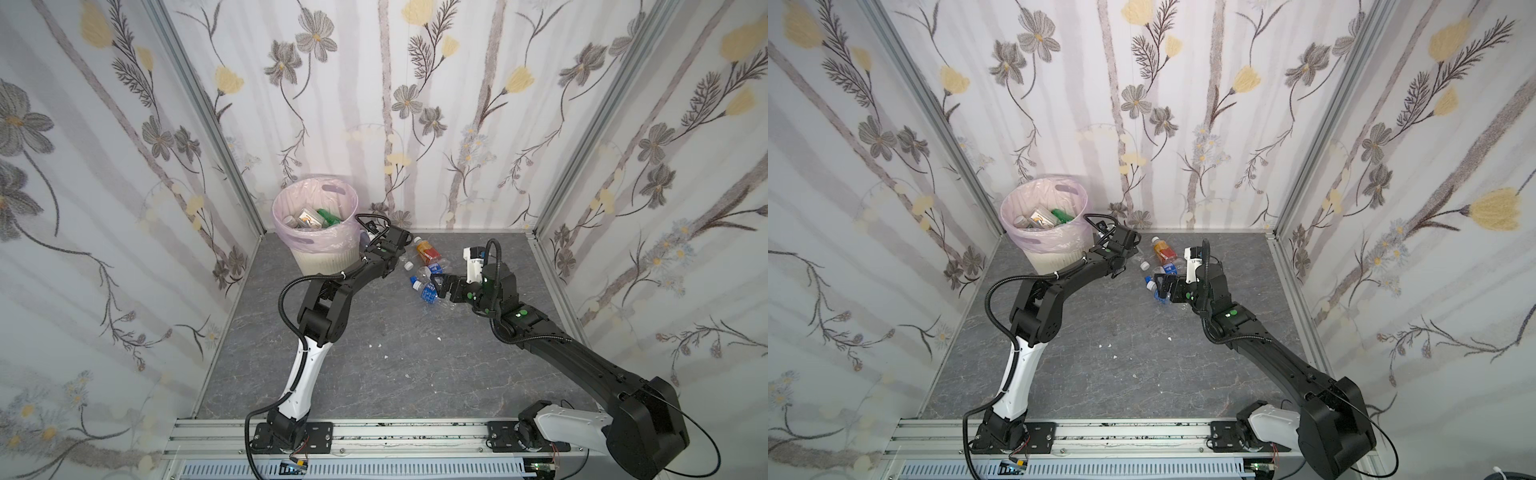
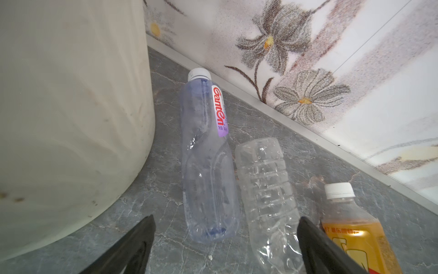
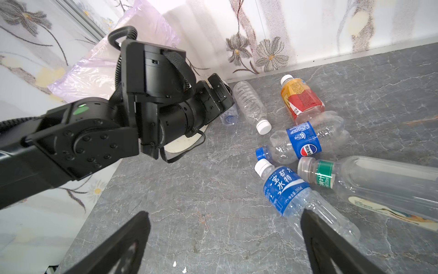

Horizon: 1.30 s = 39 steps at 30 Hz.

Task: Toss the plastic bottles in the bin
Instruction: 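Lower the left gripper onto the purple-labelled Ganten bottle and close it, then lift the Ganten bottle with the left gripper toward the bin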

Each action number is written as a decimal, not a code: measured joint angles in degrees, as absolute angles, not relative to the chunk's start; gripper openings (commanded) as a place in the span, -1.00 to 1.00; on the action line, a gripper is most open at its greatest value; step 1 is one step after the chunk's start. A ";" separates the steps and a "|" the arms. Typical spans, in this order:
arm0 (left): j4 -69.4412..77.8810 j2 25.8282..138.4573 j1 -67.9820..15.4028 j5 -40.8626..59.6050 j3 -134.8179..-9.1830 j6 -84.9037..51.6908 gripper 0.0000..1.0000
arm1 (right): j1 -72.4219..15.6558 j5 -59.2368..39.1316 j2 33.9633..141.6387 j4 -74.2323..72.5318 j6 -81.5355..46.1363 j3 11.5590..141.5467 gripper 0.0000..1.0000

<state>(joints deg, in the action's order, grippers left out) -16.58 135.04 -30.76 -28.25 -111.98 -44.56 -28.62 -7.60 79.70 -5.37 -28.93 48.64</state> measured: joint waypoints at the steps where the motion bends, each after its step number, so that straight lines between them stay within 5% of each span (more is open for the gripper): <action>1: -16.62 135.90 -30.55 -28.23 -112.88 -44.53 0.84 | -28.40 -7.79 80.27 -5.37 -28.97 49.01 0.99; 19: -16.93 144.40 -27.18 -23.92 -122.19 -42.35 0.58 | -26.00 -11.03 84.47 -11.66 -32.51 46.96 0.99; 39: -16.99 143.83 -27.62 -21.17 -117.86 -40.91 0.19 | -23.09 -13.17 85.30 -13.54 -33.21 45.23 0.99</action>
<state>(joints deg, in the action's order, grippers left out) -16.99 143.83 -27.62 -21.17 -117.86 -40.91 -23.09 -13.17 85.30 -13.54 -33.21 45.23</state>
